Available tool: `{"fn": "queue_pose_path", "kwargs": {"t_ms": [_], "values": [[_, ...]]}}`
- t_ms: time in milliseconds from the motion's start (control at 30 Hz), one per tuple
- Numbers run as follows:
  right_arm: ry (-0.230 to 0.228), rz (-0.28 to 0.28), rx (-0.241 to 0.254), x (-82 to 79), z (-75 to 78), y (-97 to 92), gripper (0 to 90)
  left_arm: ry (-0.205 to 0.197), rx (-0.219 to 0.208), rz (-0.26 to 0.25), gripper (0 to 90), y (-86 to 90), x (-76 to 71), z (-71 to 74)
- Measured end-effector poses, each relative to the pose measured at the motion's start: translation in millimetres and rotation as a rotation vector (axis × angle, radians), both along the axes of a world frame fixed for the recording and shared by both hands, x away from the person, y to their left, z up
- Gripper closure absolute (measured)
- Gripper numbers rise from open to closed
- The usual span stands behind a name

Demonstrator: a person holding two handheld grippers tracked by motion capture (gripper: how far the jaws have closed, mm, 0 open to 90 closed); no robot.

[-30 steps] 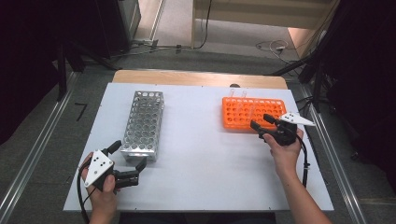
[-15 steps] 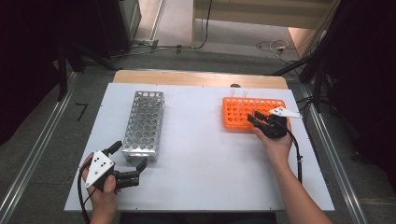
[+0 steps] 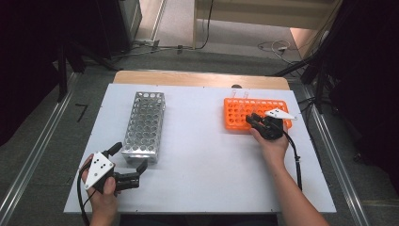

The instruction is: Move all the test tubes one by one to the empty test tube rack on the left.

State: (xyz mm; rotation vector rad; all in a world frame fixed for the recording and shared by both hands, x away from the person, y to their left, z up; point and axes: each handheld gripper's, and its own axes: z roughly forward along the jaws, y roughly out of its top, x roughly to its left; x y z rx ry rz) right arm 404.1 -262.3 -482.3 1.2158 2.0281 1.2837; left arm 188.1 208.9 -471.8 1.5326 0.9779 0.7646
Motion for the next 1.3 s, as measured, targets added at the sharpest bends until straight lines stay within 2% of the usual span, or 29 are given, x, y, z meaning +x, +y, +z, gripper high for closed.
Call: {"fn": "queue_pose_path", "kwargs": {"t_ms": [333,600,967,1000,1300], "values": [[-0.041,-0.027,-0.041,-3.3,-2.8,6.0,73.5,0.001,0.0,0.001,0.0,0.2,-0.5,0.0],[-0.033,-0.014,-0.015,-2.5,-0.2,2.6,73.9,0.003,-0.001,-0.001,0.0,-0.3,-0.4,-0.2],[-0.076,-0.001,0.034,-8.2,16.2,-5.9,74.1,0.003,0.012,-0.009,0.0,-3.8,-0.2,0.3],[-0.078,-0.002,0.052,-10.1,20.8,-7.8,74.1,0.003,0.009,-0.011,0.0,-4.2,-0.2,0.4],[-0.094,0.043,0.056,-23.4,37.7,-8.5,74.1,0.004,0.015,-0.028,0.0,-12.9,-0.2,5.1]]}}
